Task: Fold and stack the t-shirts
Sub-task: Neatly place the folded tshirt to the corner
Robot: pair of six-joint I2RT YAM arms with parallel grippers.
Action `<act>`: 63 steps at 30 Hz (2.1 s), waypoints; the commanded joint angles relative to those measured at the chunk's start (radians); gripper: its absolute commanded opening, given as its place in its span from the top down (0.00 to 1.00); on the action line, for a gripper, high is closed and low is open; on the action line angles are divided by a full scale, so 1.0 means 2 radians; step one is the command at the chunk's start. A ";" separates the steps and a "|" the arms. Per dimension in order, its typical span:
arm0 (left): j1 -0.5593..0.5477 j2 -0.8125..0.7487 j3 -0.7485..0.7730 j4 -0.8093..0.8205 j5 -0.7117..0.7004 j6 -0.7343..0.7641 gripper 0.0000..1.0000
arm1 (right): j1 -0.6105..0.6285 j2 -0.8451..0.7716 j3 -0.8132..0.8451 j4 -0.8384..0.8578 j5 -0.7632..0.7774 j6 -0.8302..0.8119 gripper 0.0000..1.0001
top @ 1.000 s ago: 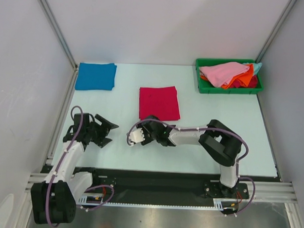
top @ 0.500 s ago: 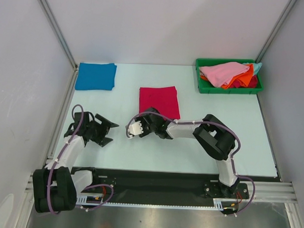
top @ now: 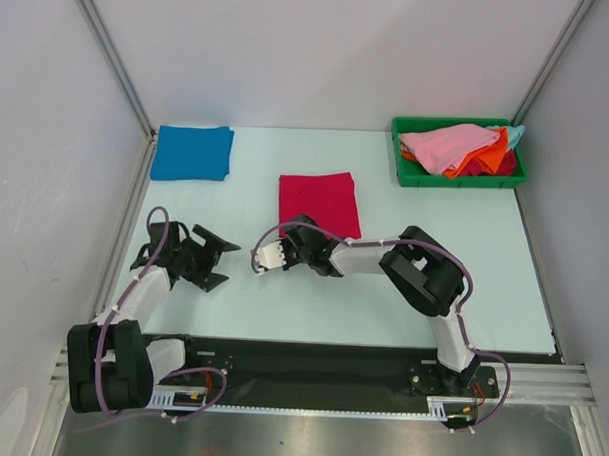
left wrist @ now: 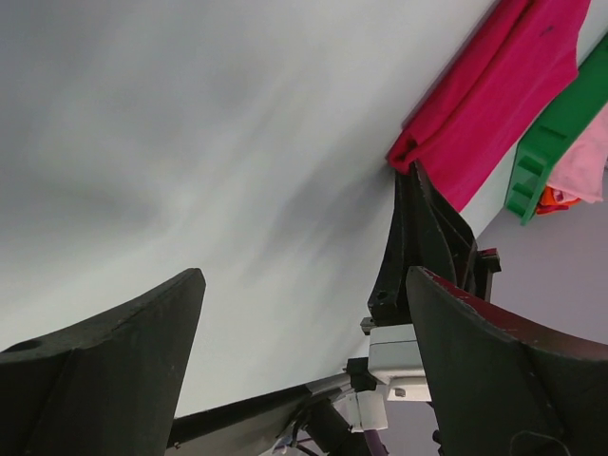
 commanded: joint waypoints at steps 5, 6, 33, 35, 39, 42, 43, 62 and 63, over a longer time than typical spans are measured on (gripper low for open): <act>0.004 0.043 0.012 0.092 0.061 -0.007 0.04 | -0.015 -0.004 0.021 -0.048 -0.004 0.030 1.00; 0.004 0.056 0.012 0.101 0.066 -0.013 0.03 | -0.016 -0.007 0.020 -0.046 -0.004 0.031 1.00; -0.143 0.333 0.156 0.349 0.066 -0.149 0.00 | -0.036 -0.076 0.023 -0.032 -0.031 0.099 1.00; -0.142 0.341 0.165 0.343 0.066 -0.146 0.00 | -0.038 -0.080 0.023 -0.029 -0.033 0.107 1.00; -0.144 0.364 0.174 0.362 0.077 -0.161 0.00 | -0.038 -0.084 0.022 -0.034 -0.040 0.110 1.00; -0.146 0.381 0.188 0.366 0.085 -0.165 0.00 | -0.042 -0.086 0.022 -0.036 -0.049 0.116 1.00; -0.147 0.383 0.189 0.369 0.084 -0.171 0.00 | -0.043 -0.086 0.023 -0.038 -0.051 0.116 1.00; -0.154 0.472 0.274 0.336 0.101 -0.183 0.02 | -0.061 -0.090 0.052 -0.046 -0.076 0.126 1.00; -0.154 0.475 0.285 0.327 0.100 -0.182 0.02 | -0.061 -0.090 0.054 -0.043 -0.076 0.129 1.00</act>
